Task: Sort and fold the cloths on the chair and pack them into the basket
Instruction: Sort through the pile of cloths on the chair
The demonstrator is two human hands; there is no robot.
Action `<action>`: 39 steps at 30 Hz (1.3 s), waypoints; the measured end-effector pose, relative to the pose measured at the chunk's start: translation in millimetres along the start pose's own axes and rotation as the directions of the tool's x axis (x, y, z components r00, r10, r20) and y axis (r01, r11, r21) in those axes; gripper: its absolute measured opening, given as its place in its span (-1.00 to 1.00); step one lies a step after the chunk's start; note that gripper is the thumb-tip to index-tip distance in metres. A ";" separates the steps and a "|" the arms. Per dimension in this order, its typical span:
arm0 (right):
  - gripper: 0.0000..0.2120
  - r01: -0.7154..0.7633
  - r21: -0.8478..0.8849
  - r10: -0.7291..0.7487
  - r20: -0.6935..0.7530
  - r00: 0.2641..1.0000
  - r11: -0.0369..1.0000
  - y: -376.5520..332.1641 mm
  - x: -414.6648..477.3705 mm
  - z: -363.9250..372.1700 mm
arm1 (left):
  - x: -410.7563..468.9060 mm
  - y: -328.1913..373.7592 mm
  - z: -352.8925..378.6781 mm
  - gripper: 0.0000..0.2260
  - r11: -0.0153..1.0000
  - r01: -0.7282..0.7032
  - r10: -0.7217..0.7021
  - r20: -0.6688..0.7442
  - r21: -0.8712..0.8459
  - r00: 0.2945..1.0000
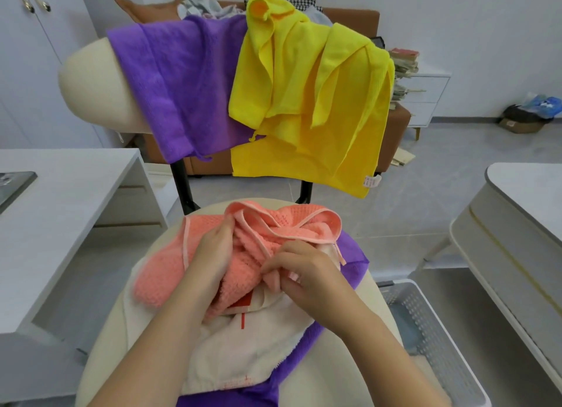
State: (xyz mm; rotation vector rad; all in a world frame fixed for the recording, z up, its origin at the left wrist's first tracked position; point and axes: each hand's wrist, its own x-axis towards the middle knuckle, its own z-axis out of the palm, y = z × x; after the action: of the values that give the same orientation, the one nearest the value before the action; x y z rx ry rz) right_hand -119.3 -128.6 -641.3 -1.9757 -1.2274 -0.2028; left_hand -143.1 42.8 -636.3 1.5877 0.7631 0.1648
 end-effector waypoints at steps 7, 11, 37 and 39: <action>-0.79 -0.130 0.383 0.267 -0.331 0.905 0.914 -17.1 10.9 -24.5 | -8.9 0.3 -5.6 -0.79 0.956 -0.244 0.254 -0.045 0.162 0.966; -0.77 -0.173 0.599 0.424 -0.308 0.852 0.782 -21.4 14.1 -33.1 | -21.8 5.9 -5.2 -0.80 0.869 -0.390 0.444 -0.135 0.304 0.886; -0.84 -0.254 0.330 0.287 -0.056 0.956 0.909 -23.5 23.5 -22.4 | -43.8 5.5 0.7 -0.57 0.850 -0.501 0.510 -0.016 0.166 0.860; -0.82 -0.303 0.434 0.358 -0.048 0.932 0.848 -23.3 24.3 -22.9 | -45.2 5.2 0.3 -0.66 0.845 -0.520 0.519 0.039 0.126 0.854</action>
State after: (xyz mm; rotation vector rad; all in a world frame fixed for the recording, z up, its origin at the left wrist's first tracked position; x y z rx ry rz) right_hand -119.8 -122.4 -601.1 -1.7252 -0.7494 0.1055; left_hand -175.7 17.6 -616.9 1.8965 0.3240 0.5160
